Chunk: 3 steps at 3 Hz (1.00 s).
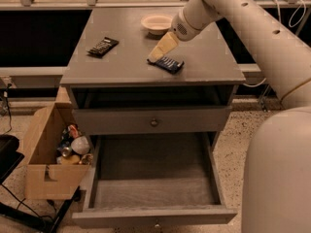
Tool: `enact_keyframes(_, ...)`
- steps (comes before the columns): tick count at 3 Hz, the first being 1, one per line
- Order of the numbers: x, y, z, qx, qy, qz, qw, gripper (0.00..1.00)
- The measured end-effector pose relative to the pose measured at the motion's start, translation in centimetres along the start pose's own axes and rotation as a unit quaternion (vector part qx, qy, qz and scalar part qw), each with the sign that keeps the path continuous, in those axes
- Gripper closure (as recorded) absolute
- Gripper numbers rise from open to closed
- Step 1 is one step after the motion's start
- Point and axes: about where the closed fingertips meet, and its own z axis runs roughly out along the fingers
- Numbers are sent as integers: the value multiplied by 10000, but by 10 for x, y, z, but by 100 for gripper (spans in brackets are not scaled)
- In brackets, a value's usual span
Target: Pick rxbar blueberry from middle drawer and place on counter
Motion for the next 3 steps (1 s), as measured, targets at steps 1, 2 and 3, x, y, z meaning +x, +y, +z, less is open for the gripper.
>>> enact_keyframes(1,-12,12,-53,100,-626,143,9979,0)
enact_keyframes(2,-28,55,-109,246,-1410,147,9896,0)
enact_keyframes(3,-35,107,-136,291,-2006,197,9790,0)
